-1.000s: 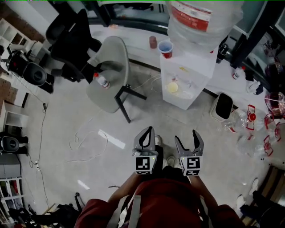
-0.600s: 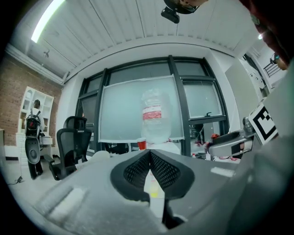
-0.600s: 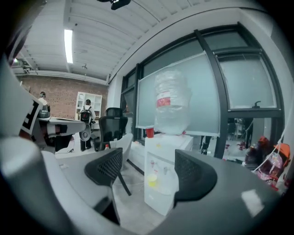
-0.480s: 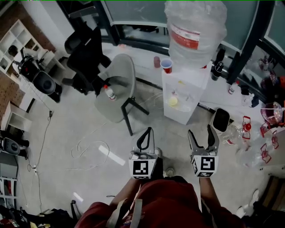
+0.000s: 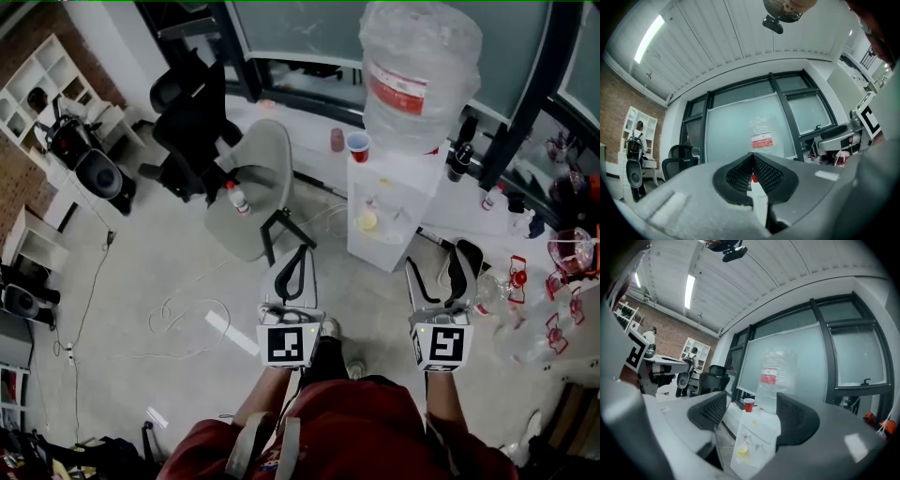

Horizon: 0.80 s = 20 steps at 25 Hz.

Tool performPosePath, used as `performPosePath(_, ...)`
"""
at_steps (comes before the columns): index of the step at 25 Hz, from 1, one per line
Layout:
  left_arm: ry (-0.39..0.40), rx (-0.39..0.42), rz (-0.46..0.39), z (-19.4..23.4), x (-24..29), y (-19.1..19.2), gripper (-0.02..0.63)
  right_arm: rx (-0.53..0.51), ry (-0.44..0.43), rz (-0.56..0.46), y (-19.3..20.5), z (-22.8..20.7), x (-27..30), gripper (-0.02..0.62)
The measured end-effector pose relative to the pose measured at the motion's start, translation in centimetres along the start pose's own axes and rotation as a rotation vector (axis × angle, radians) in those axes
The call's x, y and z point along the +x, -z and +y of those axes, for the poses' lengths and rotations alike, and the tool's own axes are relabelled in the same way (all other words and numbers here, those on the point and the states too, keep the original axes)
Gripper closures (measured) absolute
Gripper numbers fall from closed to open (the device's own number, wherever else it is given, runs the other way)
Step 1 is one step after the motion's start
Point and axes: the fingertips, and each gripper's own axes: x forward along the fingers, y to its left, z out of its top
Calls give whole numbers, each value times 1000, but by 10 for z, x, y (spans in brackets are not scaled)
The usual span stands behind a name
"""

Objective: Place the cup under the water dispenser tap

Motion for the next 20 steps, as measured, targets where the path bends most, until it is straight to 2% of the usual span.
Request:
performPosePath(5,-14,6,-5,0,-1,-3,600,11,-9,-3,3,-1,1,302)
performPosePath(12,-10,18,-20,-7,2,-11,600,10,-22,-34,-2,-2,-2,540)
performPosePath(14,-3,19,-13,-9,3,-10,600,9,-27,-37,-2,-1,-1,585)
performPosePath(20,-3,6,-13,-14,4,-9,600,21,-36,-50,-3,-3,-4,595)
